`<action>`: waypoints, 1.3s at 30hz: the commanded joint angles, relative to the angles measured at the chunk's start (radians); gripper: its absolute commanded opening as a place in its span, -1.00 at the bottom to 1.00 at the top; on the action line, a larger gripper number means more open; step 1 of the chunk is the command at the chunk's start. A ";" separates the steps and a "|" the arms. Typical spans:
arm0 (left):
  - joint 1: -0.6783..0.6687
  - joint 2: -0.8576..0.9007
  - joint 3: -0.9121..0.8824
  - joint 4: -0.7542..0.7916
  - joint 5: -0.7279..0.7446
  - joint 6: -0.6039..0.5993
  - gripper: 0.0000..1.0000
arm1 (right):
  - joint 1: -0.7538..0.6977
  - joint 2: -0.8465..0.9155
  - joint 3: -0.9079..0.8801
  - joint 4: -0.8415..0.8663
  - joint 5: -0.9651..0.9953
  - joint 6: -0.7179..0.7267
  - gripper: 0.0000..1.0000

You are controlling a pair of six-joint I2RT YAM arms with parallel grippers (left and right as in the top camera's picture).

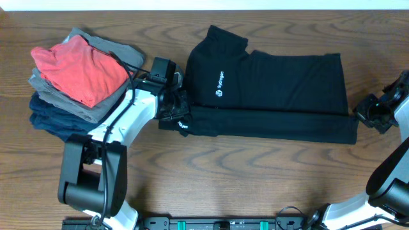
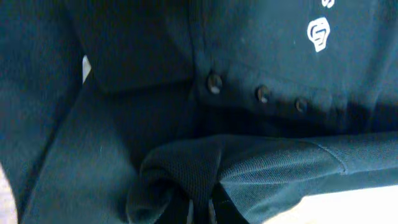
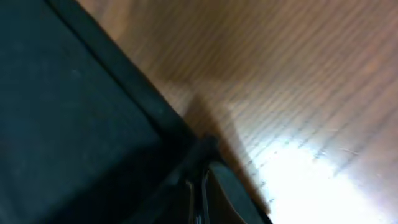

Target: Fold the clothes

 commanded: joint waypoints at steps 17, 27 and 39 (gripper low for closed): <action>0.010 0.013 -0.004 0.022 -0.034 -0.009 -0.11 | 0.086 -0.018 -0.004 0.151 -0.035 -0.050 -0.01; -0.018 -0.139 0.023 -0.003 -0.023 0.012 0.17 | 0.084 -0.018 -0.004 0.000 -0.035 -0.050 -0.07; -0.169 -0.058 -0.019 -0.043 -0.151 0.027 0.19 | 0.086 -0.018 -0.180 0.035 0.036 -0.050 -0.38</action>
